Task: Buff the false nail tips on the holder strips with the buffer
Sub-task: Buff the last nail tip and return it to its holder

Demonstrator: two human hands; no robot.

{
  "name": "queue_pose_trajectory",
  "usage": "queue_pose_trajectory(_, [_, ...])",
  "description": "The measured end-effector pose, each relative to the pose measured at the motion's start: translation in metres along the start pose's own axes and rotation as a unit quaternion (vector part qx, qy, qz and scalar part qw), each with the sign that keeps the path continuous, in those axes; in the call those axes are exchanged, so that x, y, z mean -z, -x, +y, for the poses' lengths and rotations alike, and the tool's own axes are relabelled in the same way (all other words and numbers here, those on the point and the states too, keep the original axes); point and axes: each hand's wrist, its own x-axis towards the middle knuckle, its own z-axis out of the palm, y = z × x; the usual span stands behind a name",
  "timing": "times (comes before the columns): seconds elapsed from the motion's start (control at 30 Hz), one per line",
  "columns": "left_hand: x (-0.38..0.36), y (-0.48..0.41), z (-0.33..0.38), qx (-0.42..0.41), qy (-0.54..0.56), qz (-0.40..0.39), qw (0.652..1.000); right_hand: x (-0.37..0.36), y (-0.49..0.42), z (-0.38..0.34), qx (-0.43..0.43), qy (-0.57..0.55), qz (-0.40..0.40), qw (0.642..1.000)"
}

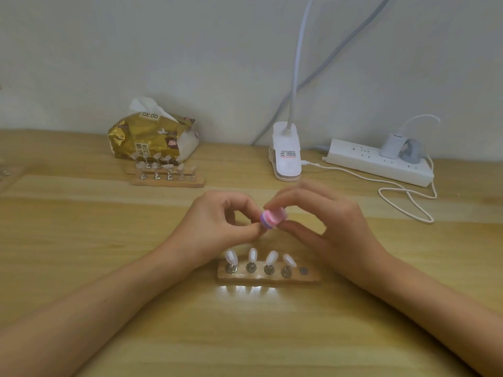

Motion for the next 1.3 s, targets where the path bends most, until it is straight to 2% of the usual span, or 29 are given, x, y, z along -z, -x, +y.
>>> queue_pose_trajectory(0.1, [0.0001,-0.0003,0.0003,0.007,0.007,0.002,1.000,0.0017,0.0002,0.0046,-0.055,0.005,0.002,0.998])
queue_pose_trajectory(0.17, [-0.0005,-0.0002,0.0014,0.007,0.011,0.001,1.000,0.0035,0.0002,0.0026,-0.027,0.008,0.036,0.999])
queue_pose_trajectory(0.23, [-0.0008,-0.0001,0.0013,0.007,0.002,0.001,1.000,0.0000,-0.0004,0.0001,0.010,0.006,0.016,1.000])
queue_pose_trajectory(0.3, [-0.0004,-0.0001,0.0011,0.011,-0.002,-0.003,1.000,-0.0007,-0.0009,0.0037,-0.028,-0.006,-0.020,0.999])
queue_pose_trajectory(0.37, [0.0002,0.0001,0.0013,0.018,0.010,-0.004,1.000,0.0040,-0.0011,0.0073,-0.060,-0.012,0.000,0.998])
queue_pose_trajectory(0.43, [0.0006,-0.0005,0.0013,0.023,0.020,-0.002,1.000,0.0054,-0.0014,0.0056,-0.027,-0.002,0.024,0.999])
queue_pose_trajectory(0.47, [0.0008,-0.0004,0.0010,0.024,0.016,-0.002,1.000,0.0037,-0.0011,0.0041,-0.008,-0.006,0.011,1.000])
queue_pose_trajectory(0.53, [0.0005,-0.0003,0.0012,0.025,0.007,-0.004,1.000,0.0023,-0.0005,0.0047,-0.024,-0.018,-0.024,0.999])
queue_pose_trajectory(0.6, [0.0007,-0.0006,0.0014,0.026,0.021,-0.003,0.999,0.0052,-0.0003,0.0077,-0.053,-0.013,-0.002,0.998])
queue_pose_trajectory(0.67, [0.0006,-0.0001,0.0024,0.024,0.029,-0.003,0.999,0.0060,-0.0004,0.0057,-0.020,-0.004,0.028,0.999])
queue_pose_trajectory(0.73, [0.0002,0.0002,0.0020,0.025,0.017,0.001,1.000,0.0034,-0.0005,0.0043,0.004,-0.002,0.005,1.000])
queue_pose_trajectory(0.83, [0.0006,0.0011,0.0035,0.025,0.027,-0.001,0.999,0.0052,-0.0008,0.0058,-0.046,-0.008,0.011,0.999])
queue_pose_trajectory(0.93, [0.0007,0.0007,0.0043,0.024,0.020,-0.001,1.000,0.0021,-0.0007,0.0012,0.006,0.010,0.017,1.000])
queue_pose_trajectory(1.0, [0.0006,0.0003,0.0036,0.021,0.013,-0.002,1.000,0.0011,0.0005,0.0022,-0.014,0.013,-0.004,1.000])
queue_pose_trajectory(1.07, [0.0009,0.0008,0.0040,0.019,0.025,-0.007,0.999,0.0054,0.0011,0.0043,-0.045,0.016,0.013,0.999])
queue_pose_trajectory(1.17, [0.0014,0.0012,0.0043,0.021,0.017,-0.007,1.000,0.0027,0.0010,0.0006,0.010,0.012,0.006,1.000])
queue_pose_trajectory(1.23, [0.0016,0.0016,0.0036,0.022,0.019,-0.006,1.000,0.0016,-0.0002,0.0017,-0.002,0.014,-0.007,1.000])
queue_pose_trajectory(1.3, [0.0018,0.0021,0.0032,0.025,0.033,-0.012,0.999,0.0052,-0.0003,0.0039,-0.022,0.022,0.022,0.999])
